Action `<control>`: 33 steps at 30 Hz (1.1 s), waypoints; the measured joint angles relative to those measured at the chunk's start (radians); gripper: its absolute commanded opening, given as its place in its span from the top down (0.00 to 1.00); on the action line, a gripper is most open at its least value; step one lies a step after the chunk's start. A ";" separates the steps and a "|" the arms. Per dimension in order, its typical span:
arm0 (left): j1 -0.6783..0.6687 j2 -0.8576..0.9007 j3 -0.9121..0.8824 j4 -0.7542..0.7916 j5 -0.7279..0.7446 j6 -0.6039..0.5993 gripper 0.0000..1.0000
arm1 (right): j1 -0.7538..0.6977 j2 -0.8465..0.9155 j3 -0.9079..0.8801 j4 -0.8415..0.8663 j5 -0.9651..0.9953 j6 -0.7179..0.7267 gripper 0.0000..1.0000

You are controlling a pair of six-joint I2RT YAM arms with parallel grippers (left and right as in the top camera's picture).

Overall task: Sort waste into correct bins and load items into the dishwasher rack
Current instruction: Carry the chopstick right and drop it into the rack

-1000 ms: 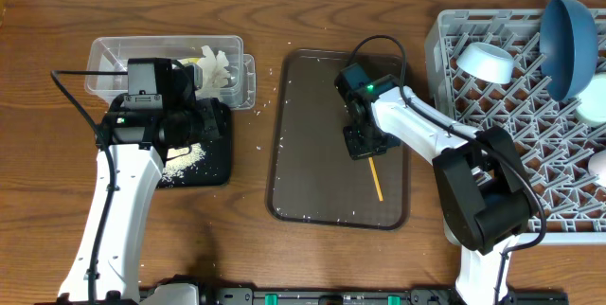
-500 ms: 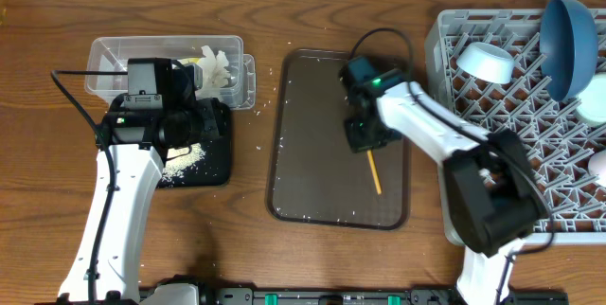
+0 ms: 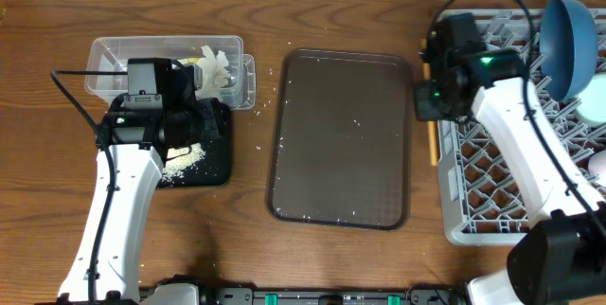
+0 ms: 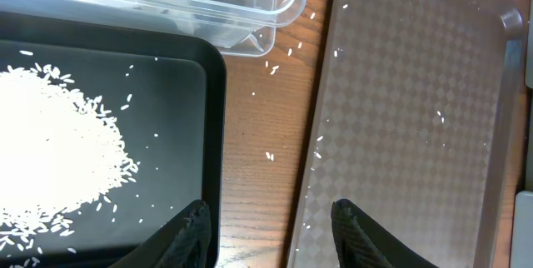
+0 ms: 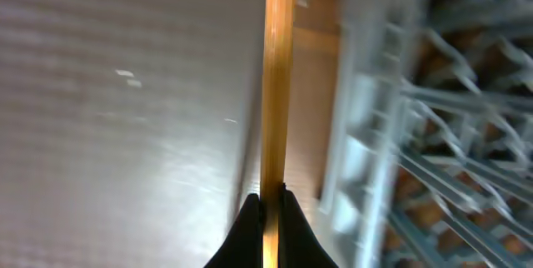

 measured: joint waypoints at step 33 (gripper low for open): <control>0.000 0.000 0.000 0.000 0.000 0.000 0.50 | -0.158 0.003 -0.194 0.135 0.087 -0.068 0.63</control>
